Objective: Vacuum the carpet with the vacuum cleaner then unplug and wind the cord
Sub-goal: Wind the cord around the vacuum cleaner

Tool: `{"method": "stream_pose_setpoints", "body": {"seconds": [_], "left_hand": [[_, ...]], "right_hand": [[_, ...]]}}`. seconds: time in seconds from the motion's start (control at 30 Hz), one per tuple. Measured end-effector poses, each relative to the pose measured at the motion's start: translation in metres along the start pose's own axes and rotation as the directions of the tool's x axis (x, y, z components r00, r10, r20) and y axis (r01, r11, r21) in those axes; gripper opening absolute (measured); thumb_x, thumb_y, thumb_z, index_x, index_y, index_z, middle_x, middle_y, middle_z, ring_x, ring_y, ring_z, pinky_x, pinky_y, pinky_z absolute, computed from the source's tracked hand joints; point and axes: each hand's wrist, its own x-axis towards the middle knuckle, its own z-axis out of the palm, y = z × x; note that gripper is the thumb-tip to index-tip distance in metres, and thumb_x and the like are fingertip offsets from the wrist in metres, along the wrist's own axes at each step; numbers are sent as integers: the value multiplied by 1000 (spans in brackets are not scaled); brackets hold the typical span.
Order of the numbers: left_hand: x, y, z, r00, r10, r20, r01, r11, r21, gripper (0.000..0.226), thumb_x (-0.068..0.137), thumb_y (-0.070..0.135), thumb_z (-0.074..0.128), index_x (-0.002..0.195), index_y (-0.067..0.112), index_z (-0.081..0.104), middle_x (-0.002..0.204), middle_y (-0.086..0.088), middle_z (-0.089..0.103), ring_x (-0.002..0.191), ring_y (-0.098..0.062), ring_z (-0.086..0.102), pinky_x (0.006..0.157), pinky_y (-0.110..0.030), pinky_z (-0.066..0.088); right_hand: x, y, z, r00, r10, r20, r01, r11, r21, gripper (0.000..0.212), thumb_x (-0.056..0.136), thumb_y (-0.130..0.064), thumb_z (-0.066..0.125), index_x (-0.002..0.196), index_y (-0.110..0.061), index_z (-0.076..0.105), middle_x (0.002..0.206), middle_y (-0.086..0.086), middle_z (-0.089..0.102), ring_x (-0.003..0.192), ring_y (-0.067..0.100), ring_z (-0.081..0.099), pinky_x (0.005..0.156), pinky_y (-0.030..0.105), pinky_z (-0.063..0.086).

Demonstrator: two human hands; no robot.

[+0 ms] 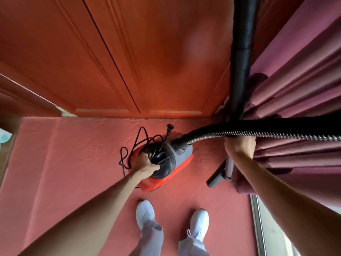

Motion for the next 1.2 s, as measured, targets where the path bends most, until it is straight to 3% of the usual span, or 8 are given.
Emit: {"method": "stream_pose_setpoints", "body": {"seconds": [0.2, 0.33, 0.47, 0.63, 0.83, 0.97, 1.13, 1.2], "left_hand": [[72, -25, 52, 999, 10, 53, -16, 994, 107, 46, 65, 22, 74, 109, 13, 66, 105, -4, 70, 101, -26, 65, 75, -22, 45], [105, -37, 76, 998, 22, 56, -33, 980, 196, 38, 69, 24, 71, 106, 12, 65, 106, -7, 70, 100, -28, 64, 78, -27, 47], [136, -51, 97, 998, -40, 53, 30, 982, 185, 35, 73, 22, 71, 105, 9, 62, 104, -9, 68, 99, -30, 63, 77, -27, 46], [164, -57, 124, 996, -78, 38, 70, 982, 173, 35, 72, 25, 70, 103, 11, 61, 103, -8, 68, 99, -30, 62, 80, -29, 47], [188, -33, 142, 998, -63, -8, 63, 977, 204, 38, 73, 27, 69, 107, 13, 63, 107, -9, 69, 105, -30, 63, 83, -30, 48], [194, -15, 155, 999, -41, 8, 36, 944, 328, 32, 74, 30, 65, 103, 17, 61, 104, -8, 68, 109, -30, 60, 93, -40, 43], [192, -9, 155, 999, 28, -33, -8, 867, 499, 68, 71, 42, 73, 123, 9, 45, 130, -9, 51, 126, -29, 41, 99, -49, 34], [190, -11, 155, 995, 93, -29, -63, 840, 540, 77, 66, 44, 77, 124, 8, 41, 130, -9, 47, 125, -28, 39, 98, -50, 35]], "right_hand": [[30, 40, 62, 997, -41, -68, 36, 996, -80, 31, 93, -13, 54, 119, 2, 59, 120, 28, 61, 110, 49, 55, 95, 49, 42], [53, 53, 90, 985, -137, -109, 133, 990, -42, 8, 85, -2, 53, 87, 0, 60, 94, 26, 67, 91, 49, 60, 83, 48, 48], [80, 61, 115, 957, -281, -66, 281, 960, -11, 30, 81, 5, 52, 63, -15, 39, 70, 16, 61, 73, 44, 57, 68, 40, 44], [91, 71, 138, 910, -368, -189, 388, 918, 78, 12, 68, -2, 42, 71, -1, 53, 68, 19, 59, 68, 40, 54, 70, 42, 48], [102, 80, 145, 909, -302, -289, 360, 916, 175, 56, 69, -21, 35, 107, 9, 64, 106, 22, 70, 103, 41, 63, 93, 44, 51], [110, 83, 149, 916, -325, -235, 346, 936, 56, 49, 68, -17, 32, 100, 6, 61, 98, 21, 68, 94, 39, 62, 89, 41, 51], [111, 107, 149, 944, -303, -133, 302, 953, -29, 18, 66, -20, 31, 76, -21, 46, 85, 16, 58, 80, 38, 53, 78, 49, 48], [110, 117, 148, 952, -288, -104, 286, 958, -35, 15, 69, -14, 39, 80, -16, 48, 88, 20, 59, 86, 44, 55, 82, 57, 50]]}}
